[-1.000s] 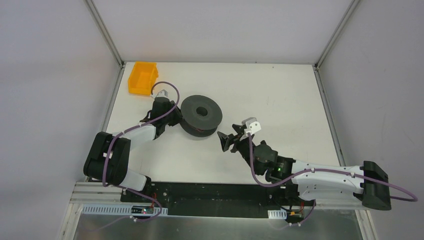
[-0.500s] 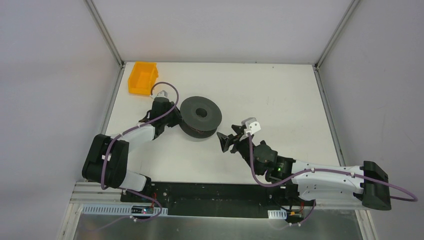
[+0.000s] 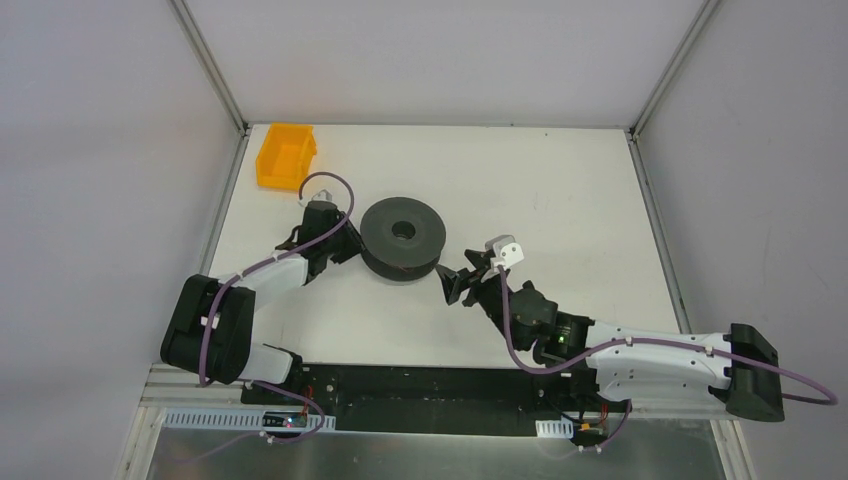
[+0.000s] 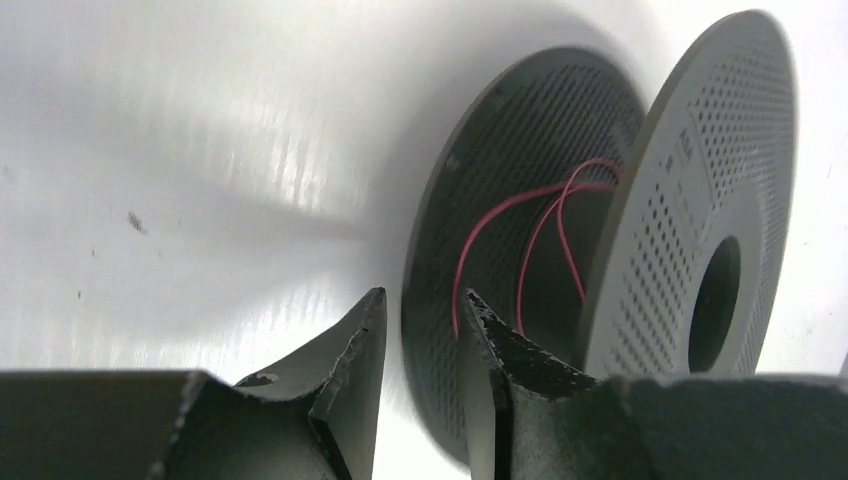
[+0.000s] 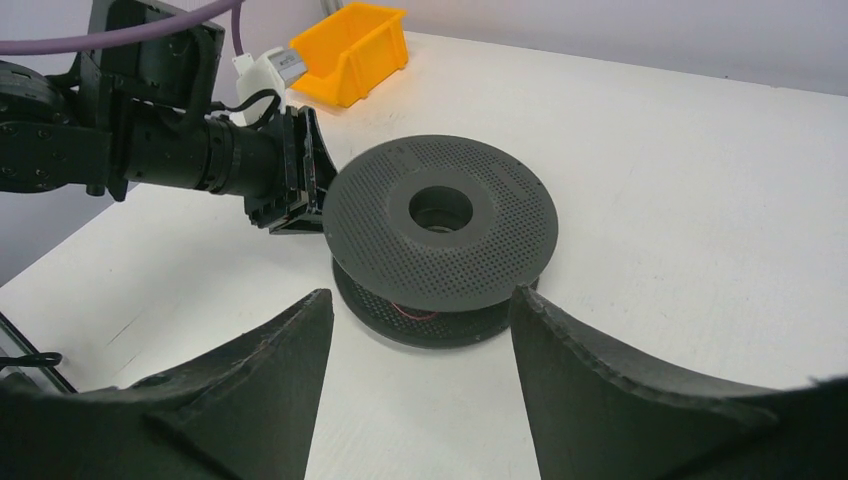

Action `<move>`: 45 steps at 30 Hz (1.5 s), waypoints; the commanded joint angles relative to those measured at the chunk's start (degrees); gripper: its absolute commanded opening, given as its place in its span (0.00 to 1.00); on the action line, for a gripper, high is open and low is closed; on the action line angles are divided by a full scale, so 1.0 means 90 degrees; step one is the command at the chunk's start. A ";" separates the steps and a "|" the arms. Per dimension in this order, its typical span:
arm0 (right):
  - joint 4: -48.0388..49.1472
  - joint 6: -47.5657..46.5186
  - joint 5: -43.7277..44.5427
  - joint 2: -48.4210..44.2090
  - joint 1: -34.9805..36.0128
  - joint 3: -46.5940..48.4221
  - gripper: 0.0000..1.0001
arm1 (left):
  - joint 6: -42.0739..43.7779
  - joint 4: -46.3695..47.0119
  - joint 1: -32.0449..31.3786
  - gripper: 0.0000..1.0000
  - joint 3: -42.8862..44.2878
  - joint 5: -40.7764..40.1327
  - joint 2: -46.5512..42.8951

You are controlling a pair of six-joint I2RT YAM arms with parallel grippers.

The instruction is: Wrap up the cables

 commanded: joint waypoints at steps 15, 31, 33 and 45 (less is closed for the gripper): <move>-0.0101 0.0178 -0.0015 -0.0166 -0.0035 0.0220 0.67 | 0.0023 -0.0315 0.0192 0.31 -0.0401 0.0075 -0.0511; -0.4942 0.3472 0.1076 -0.0140 -0.0026 0.1765 0.99 | 0.2179 -0.2924 0.0174 0.99 0.1149 0.1499 -0.3081; -0.5628 0.4209 0.1447 -0.0148 -0.0020 0.1972 0.99 | 0.2551 -0.3157 0.0170 0.99 0.1323 0.1877 -0.3361; -0.8216 0.5623 0.2623 -0.0683 -0.0025 0.2615 0.99 | 0.3536 -0.2895 0.0172 0.99 0.0711 0.2170 -0.5157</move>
